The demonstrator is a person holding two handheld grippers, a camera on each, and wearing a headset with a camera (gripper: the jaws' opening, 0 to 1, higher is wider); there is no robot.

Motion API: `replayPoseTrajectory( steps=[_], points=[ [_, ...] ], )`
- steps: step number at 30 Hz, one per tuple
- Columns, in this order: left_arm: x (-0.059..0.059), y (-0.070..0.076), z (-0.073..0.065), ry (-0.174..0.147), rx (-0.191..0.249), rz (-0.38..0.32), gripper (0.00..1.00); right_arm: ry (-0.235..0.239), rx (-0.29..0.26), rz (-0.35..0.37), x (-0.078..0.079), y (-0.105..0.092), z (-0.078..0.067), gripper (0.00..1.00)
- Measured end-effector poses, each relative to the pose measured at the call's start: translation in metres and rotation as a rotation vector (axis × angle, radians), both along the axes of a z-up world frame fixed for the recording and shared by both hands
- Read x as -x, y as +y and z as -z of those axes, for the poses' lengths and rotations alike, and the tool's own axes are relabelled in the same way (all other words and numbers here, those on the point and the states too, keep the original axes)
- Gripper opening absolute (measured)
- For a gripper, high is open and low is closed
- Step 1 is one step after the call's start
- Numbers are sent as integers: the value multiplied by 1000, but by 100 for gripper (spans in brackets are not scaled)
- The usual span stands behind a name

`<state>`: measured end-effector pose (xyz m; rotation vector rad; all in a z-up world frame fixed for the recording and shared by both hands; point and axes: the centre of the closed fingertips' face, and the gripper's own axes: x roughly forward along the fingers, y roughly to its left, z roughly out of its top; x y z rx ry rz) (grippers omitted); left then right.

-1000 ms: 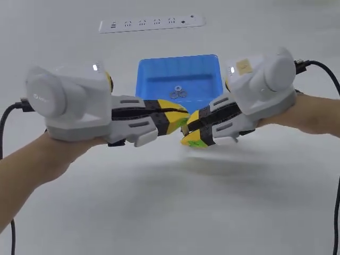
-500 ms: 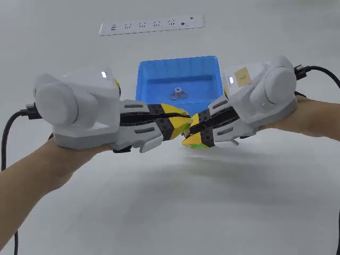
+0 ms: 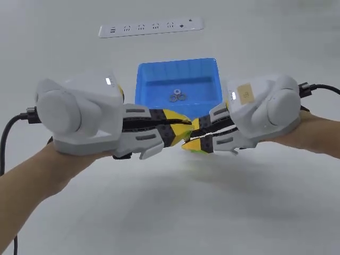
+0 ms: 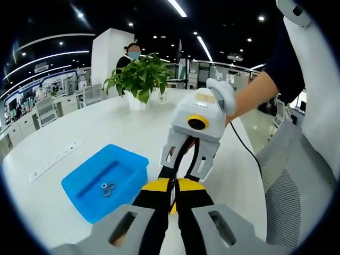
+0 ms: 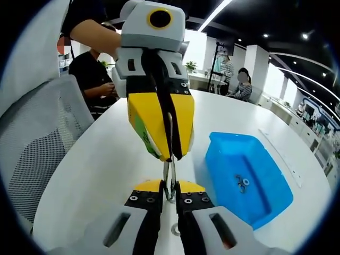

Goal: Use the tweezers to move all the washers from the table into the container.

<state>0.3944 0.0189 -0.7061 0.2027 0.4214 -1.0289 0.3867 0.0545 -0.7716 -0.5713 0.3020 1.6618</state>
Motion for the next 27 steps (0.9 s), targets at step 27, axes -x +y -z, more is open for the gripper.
replayPoseTrajectory(
  steps=[27],
  points=[
    [7, 29, -5, 14, -20, -85, 38, 44, -31, 62, -9, 3, -22, 10]
  ],
)
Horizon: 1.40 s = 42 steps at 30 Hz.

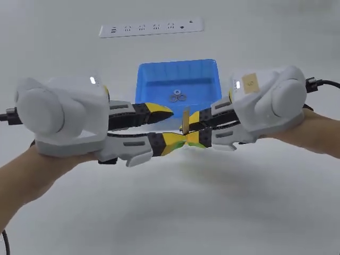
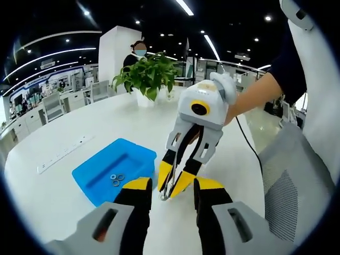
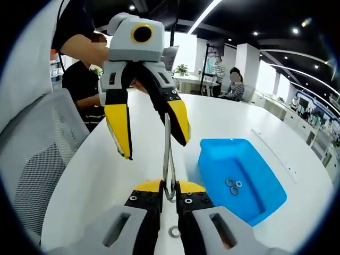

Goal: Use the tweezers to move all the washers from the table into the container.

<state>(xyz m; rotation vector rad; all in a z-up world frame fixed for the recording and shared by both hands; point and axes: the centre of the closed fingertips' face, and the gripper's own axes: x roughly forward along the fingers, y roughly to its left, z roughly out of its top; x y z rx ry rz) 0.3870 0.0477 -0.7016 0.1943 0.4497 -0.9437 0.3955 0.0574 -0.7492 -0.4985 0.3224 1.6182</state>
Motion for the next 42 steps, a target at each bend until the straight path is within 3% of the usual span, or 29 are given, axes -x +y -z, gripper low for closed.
replayPoseTrajectory(
  steps=[2, 3, 8, 13, 17, 24, 26, 30, 33, 42],
  points=[
    [0, 12, 3, -27, -60, -30, 44, -3, -3, -1, 0, 0, -7, 10],
    [4, 15, 3, -25, -59, -31, 46, -7, -8, -1, -1, 1, -12, 10],
    [12, 25, -2, -27, -27, -62, 55, -26, -25, -1, -4, 4, -29, 10],
    [11, 35, -6, -62, 9, -109, 71, -28, -49, 11, -8, 7, -47, 10],
    [11, 43, -8, -74, 37, -139, 75, -21, -79, 37, -15, 8, -64, 10],
    [14, 53, -2, -70, 51, -187, 87, -23, -121, 120, -52, 6, -82, 10],
    [17, 54, -2, -66, 67, -194, 90, -35, -113, 140, -66, 5, -81, 10],
    [23, 56, 2, -47, 86, -202, 99, -46, -69, 175, -97, 3, -61, 10],
    [24, 59, 4, -46, 85, -211, 99, -1, -60, 218, -109, 3, -48, 10],
    [25, 66, 6, -42, 74, -254, 99, 10, 3, 195, -119, 22, -10, 10]
  ],
)
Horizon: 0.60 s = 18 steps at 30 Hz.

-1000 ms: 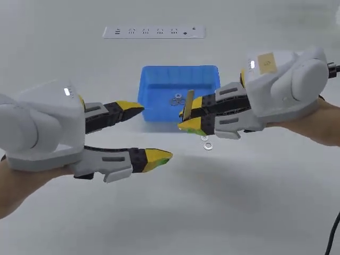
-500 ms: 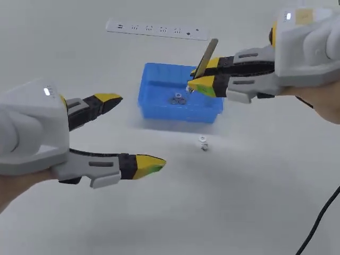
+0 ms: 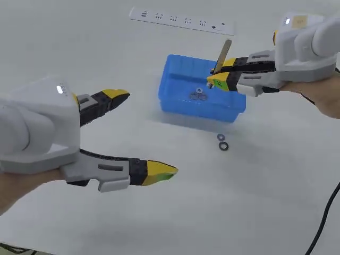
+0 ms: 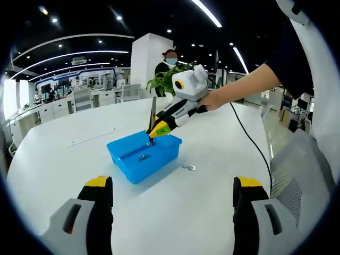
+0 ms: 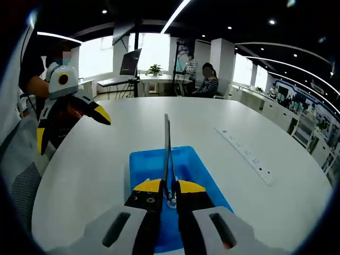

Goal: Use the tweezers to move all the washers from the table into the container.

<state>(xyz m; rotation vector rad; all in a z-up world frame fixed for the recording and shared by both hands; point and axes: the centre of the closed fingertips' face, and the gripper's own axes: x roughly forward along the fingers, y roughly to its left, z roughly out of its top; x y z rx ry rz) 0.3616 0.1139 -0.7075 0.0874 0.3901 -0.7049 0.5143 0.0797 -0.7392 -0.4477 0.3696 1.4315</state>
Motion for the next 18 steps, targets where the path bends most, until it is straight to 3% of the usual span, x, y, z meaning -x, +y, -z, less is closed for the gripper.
replayPoseTrajectory(
  steps=[8, 18],
  points=[
    [3, 8, 4, 27, -11, -22, 99, 39, 45, 14, -3, 2, 28, 10],
    [1, 7, 4, 34, -3, -30, 99, 45, 36, 11, 4, 5, 26, 11]
  ],
)
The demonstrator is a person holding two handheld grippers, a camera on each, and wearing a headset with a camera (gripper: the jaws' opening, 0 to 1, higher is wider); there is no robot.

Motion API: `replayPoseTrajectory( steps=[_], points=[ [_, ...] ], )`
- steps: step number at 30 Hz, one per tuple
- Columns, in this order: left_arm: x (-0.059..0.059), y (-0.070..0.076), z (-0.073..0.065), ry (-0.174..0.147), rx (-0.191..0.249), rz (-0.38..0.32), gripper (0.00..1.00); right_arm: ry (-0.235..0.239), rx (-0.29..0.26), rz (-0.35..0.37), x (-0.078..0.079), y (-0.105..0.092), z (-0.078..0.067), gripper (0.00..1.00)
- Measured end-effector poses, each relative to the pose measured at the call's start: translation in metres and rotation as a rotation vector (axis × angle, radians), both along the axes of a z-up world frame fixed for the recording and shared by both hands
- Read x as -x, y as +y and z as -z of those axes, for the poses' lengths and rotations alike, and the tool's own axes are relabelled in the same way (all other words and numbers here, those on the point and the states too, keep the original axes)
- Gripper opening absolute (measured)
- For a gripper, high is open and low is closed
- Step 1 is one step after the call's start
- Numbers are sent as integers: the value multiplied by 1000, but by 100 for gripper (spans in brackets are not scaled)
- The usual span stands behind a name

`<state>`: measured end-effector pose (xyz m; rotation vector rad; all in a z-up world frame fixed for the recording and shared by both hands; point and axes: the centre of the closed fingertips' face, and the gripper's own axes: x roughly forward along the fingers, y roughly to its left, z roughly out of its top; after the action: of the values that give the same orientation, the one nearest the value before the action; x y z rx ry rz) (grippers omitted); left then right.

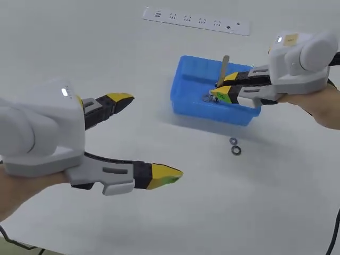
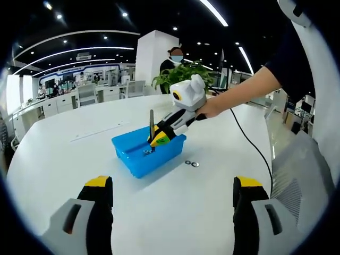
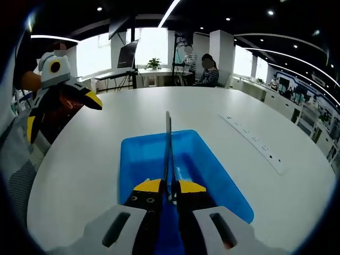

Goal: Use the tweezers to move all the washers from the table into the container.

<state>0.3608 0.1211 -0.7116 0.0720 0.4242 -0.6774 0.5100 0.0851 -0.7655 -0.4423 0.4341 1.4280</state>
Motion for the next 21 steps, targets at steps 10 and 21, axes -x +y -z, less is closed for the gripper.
replayPoseTrajectory(
  steps=[10, 21],
  points=[
    [1, -5, 1, 5, 3, 5, 99, 4, -3, -4, 4, 0, -2, 11],
    [3, -6, 1, 11, 5, 7, 99, 30, -23, 15, 7, -2, -3, 12]
  ],
)
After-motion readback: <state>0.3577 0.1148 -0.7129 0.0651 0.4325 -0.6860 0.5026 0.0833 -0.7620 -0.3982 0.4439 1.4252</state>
